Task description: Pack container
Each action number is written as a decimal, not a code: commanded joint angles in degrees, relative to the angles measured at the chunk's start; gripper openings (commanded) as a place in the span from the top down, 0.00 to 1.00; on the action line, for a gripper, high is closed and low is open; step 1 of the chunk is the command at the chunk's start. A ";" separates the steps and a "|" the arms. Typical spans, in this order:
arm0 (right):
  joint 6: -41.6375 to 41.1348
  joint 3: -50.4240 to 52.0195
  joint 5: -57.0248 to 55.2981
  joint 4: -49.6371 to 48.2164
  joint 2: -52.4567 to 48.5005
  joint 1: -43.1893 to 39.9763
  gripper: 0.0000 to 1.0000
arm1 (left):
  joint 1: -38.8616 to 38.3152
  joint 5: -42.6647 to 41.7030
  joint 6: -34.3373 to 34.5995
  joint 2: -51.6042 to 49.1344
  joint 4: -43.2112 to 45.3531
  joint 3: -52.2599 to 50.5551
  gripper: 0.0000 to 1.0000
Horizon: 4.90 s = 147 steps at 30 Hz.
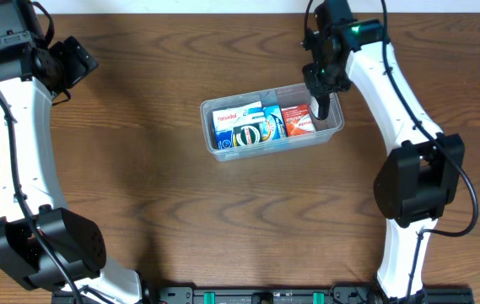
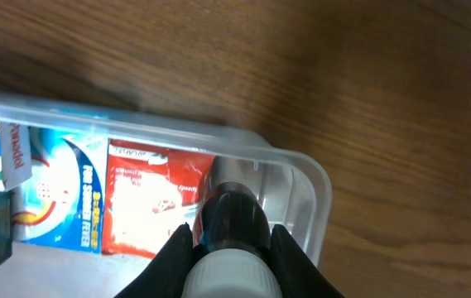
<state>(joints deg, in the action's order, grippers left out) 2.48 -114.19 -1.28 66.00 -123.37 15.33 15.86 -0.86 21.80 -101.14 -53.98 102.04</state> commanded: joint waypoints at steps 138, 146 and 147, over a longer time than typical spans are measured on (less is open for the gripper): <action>19.78 36.81 -1.77 -36.11 46.60 17.51 0.01 | 0.15 0.68 -0.37 -0.13 -0.22 0.09 0.02; 21.29 36.83 -4.70 -28.39 63.67 12.41 0.01 | 0.15 0.68 -0.37 -0.13 -0.22 0.09 0.02; 21.59 36.83 -6.62 -27.52 65.29 12.44 0.01 | 0.15 0.70 -0.37 -0.13 -0.20 0.09 0.02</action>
<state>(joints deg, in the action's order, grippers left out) 23.44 -77.17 -3.95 37.01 -61.95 28.36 15.88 -0.86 21.80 -101.14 -53.95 102.04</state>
